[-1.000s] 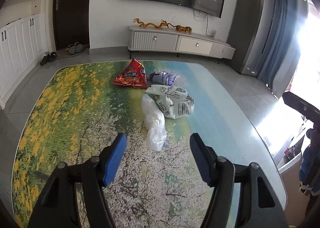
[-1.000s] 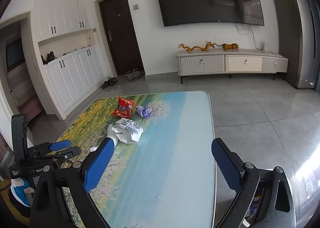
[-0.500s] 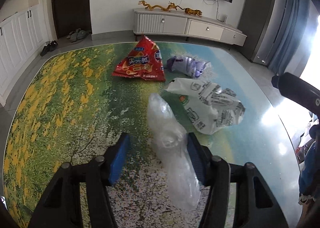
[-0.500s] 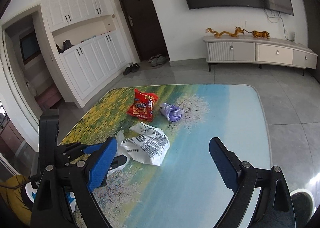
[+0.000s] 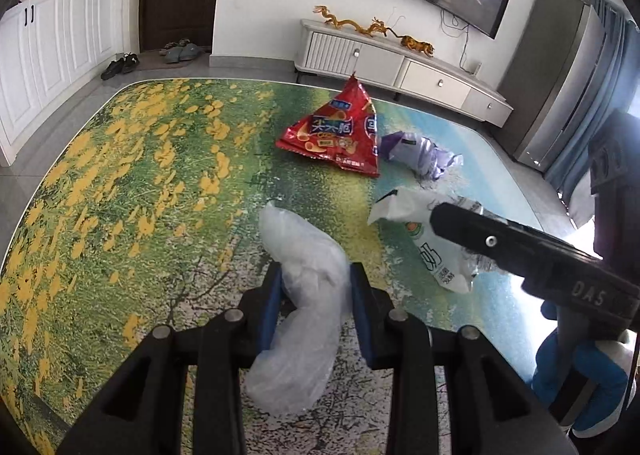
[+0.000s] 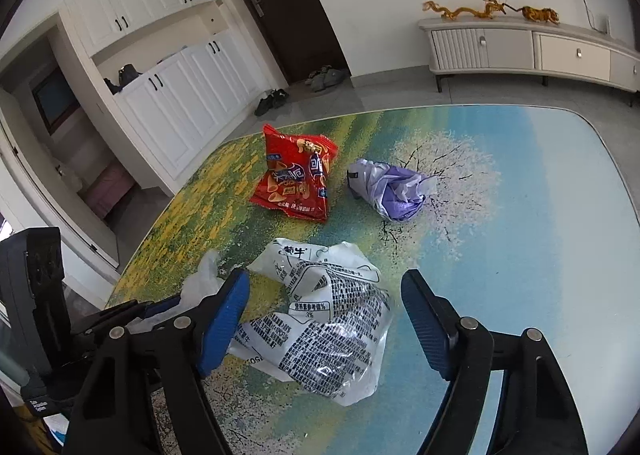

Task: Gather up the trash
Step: 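Grasp the clear plastic bag with the left gripper while the right gripper grasps the white wrapper, then carry the clear bag and white wrapper to the white bin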

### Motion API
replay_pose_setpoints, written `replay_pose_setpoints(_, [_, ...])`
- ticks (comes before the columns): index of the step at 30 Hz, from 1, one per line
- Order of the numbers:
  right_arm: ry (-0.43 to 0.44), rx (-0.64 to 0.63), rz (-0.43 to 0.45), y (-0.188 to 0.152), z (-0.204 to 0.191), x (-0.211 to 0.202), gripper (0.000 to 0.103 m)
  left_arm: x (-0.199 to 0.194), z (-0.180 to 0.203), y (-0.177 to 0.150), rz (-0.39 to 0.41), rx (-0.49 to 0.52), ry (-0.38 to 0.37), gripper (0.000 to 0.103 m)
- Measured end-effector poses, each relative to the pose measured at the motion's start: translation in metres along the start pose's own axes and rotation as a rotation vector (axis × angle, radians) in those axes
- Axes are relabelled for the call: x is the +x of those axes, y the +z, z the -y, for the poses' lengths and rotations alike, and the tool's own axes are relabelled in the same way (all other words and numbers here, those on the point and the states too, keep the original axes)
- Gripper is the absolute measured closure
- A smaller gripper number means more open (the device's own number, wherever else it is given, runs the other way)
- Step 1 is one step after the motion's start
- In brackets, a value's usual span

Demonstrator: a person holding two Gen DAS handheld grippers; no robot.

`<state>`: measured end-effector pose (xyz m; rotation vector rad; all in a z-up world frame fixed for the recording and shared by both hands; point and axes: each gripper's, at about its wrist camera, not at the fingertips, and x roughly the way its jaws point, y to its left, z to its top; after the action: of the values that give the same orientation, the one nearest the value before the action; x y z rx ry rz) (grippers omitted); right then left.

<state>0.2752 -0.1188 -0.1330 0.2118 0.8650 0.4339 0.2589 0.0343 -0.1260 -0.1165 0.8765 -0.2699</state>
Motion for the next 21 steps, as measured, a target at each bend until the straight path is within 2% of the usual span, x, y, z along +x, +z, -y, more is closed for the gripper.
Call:
replay_pose_setpoints(6, [-0.021, -0.018, -0.019, -0.005, -0.003, 0.0, 0.046, 0.0, 0.005, -0.001, -0.002, 0.013, 0.002, 0.072])
replay_pose_setpoints(7, [-0.01, -0.019, -0.025, -0.006, -0.003, 0.001, 0.054, 0.0, 0.006, -0.001, -0.002, 0.016, 0.008, 0.072])
replay_pose_setpoints(11, [-0.005, -0.017, -0.015, -0.013, -0.007, -0.008, 0.063, -0.006, 0.012, -0.002, 0.037, 0.03, 0.067, 0.073])
replay_pose_setpoints(13, [-0.001, -0.007, 0.001, -0.02, -0.01, -0.023, 0.065, -0.015, 0.014, -0.008, 0.056, 0.031, 0.084, 0.073])
replay_pose_setpoints(16, [-0.008, -0.012, 0.034, -0.03, -0.017, -0.052, 0.067, -0.03, 0.02, -0.02, 0.049, 0.01, 0.07, 0.073])
replay_pose_setpoints(21, [-0.019, -0.005, 0.095, -0.048, -0.026, -0.105, 0.068, -0.069, 0.038, -0.034, 0.09, -0.001, 0.047, 0.074])
